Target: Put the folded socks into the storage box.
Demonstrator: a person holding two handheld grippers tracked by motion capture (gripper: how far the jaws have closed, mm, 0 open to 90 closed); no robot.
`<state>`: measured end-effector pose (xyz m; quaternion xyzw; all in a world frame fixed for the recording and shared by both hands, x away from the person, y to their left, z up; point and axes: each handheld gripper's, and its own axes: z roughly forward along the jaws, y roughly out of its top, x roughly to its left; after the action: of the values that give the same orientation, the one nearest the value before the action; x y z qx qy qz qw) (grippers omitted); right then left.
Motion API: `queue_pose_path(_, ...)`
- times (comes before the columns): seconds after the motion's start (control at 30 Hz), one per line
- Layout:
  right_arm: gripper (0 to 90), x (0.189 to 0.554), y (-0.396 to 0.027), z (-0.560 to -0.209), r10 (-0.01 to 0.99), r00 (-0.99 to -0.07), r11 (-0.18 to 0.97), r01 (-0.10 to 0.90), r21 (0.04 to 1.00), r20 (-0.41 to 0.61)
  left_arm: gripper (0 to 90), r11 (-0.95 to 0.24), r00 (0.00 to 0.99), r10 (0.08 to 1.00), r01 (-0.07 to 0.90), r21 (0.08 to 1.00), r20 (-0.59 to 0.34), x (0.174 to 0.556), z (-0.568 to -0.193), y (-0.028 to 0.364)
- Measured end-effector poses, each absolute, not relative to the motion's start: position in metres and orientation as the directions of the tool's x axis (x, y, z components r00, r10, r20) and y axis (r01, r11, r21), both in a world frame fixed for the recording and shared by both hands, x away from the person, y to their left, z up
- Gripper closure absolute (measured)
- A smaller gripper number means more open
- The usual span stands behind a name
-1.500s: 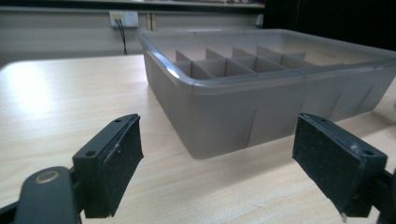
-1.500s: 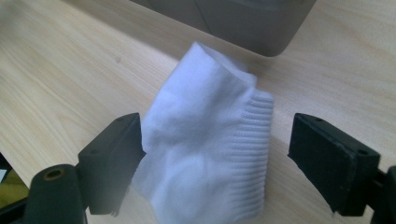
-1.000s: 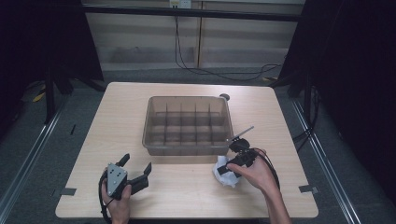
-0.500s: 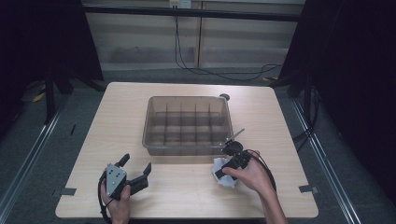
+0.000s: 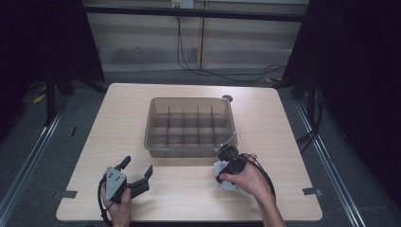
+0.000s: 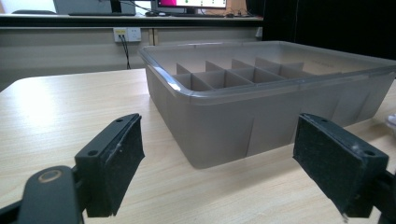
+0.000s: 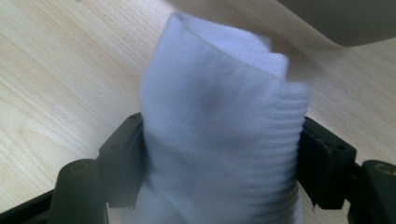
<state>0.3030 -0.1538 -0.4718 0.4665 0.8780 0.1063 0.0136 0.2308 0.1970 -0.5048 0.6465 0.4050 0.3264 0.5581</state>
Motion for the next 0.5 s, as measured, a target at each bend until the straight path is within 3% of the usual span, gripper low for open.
queue_pose_path(0.5,49.4,0.2967,-0.1456,-0.4686,0.804,-0.594,0.574,0.792,0.208,0.041,15.9,-0.072,0.464,0.886,0.166,0.984,-0.013,0.2314,-0.5043,0.1964)
